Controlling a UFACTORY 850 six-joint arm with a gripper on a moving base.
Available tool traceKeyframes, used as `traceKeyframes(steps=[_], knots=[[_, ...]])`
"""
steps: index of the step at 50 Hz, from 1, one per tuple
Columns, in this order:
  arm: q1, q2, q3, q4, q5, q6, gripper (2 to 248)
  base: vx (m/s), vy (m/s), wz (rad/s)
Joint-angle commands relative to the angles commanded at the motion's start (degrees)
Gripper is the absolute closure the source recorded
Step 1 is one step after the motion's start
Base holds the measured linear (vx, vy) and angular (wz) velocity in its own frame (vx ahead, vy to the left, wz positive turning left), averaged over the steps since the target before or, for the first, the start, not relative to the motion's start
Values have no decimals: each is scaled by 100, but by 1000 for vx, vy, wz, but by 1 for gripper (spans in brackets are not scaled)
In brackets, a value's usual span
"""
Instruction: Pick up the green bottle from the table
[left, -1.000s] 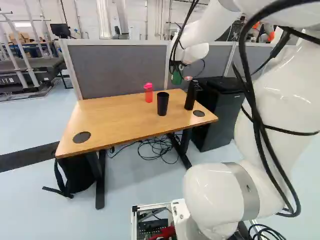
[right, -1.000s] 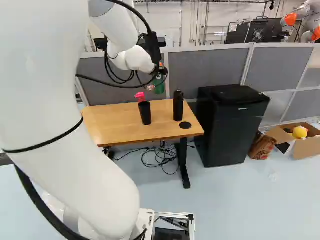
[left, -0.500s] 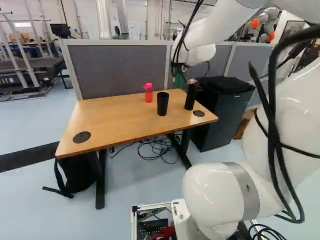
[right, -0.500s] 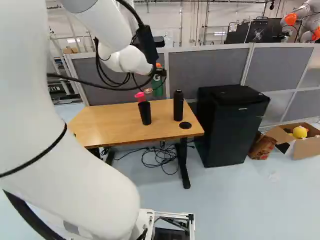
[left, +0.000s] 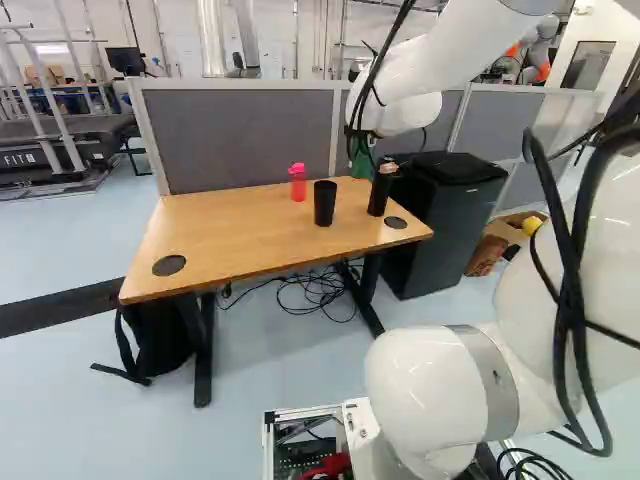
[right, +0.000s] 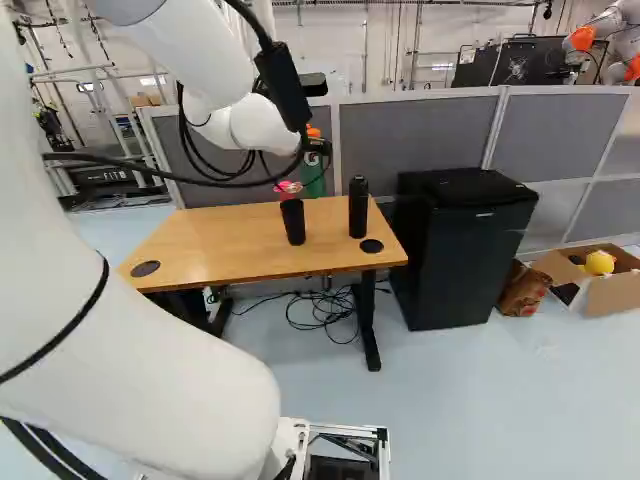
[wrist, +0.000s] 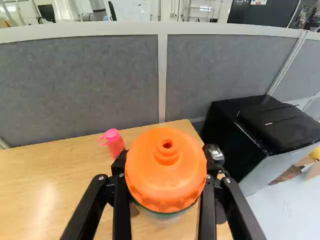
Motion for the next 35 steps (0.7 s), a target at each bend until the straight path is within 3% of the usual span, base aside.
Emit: traceKeyframes(steps=[17, 18, 35], knots=[[0, 0, 0, 0, 0, 0, 129, -269, -3, 30], [-7, 164, 149, 0, 0, 0, 129, -237, -15, 6], [-30, 704, 616, 0, 0, 0, 129, -48, -2, -2]])
